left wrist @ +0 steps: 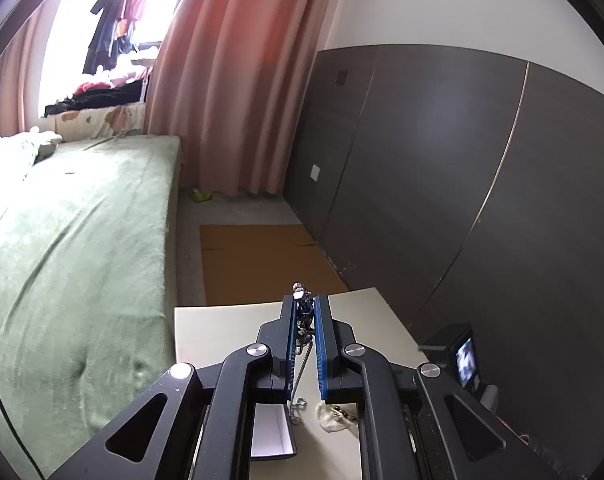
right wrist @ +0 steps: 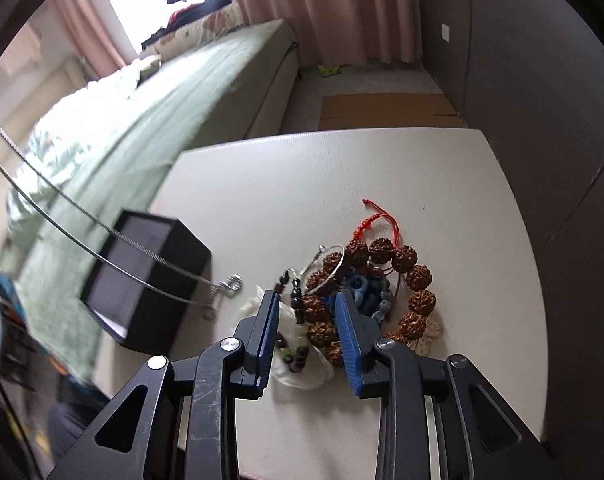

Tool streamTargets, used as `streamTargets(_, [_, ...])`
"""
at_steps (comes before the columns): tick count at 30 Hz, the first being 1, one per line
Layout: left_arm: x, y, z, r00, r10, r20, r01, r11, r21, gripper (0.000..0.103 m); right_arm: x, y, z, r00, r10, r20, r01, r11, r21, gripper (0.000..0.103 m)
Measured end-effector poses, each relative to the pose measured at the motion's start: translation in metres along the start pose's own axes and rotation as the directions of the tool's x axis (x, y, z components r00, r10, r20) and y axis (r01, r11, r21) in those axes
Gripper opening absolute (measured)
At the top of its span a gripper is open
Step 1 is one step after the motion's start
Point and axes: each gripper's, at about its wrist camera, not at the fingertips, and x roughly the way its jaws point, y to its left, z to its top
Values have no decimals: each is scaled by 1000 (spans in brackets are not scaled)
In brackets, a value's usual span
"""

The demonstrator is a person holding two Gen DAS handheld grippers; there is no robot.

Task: Organize jewelry
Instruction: 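Lift the silver chain with the left tool while the right tool grasps a dark bead bracelet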

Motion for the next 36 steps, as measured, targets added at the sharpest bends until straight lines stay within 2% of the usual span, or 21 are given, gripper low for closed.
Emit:
streamTargets(13, [-1, 6, -6, 1000, 28, -11, -28, 1000, -12, 8, 22, 14, -9, 992, -116, -58, 109, 988, -112, 30])
streamTargets(14, [0, 8, -6, 999, 29, -13, -30, 999, -17, 8, 24, 15, -10, 989, -137, -61, 129, 984, -119, 29])
streamTargets(15, [1, 10, -7, 999, 31, -15, -31, 999, -21, 8, 25, 14, -10, 988, -141, -62, 133, 984, -119, 23])
streamTargets(21, [0, 14, -4, 999, 31, -19, -32, 999, -39, 8, 4, 6, -9, 996, -89, -30, 86, 993, -82, 19])
streamTargets(25, [-2, 8, 1, 1000, 16, -7, -16, 999, -31, 8, -8, -4, -11, 999, -28, -26, 27, 999, -37, 19])
streamTargets(26, [-3, 7, 2, 1000, 15, -4, -15, 999, -29, 8, -11, -8, -12, 1000, -8, -24, 7, 1000, -21, 18])
streamTargets(27, [-3, 6, 2, 1000, 13, -3, -13, 1000, -27, 8, -13, -12, -12, 1000, 21, -22, -21, 1000, -3, 9])
streamTargets(29, [-5, 4, 4, 1000, 7, 0, -7, 1000, -26, 8, -20, -22, -15, 995, 96, -9, -95, 995, 43, 9])
streamTargets(36, [-11, 1, 11, 1000, 5, 15, -5, 1000, -17, 8, -38, -38, -18, 982, 183, 36, -186, 976, 115, 9])
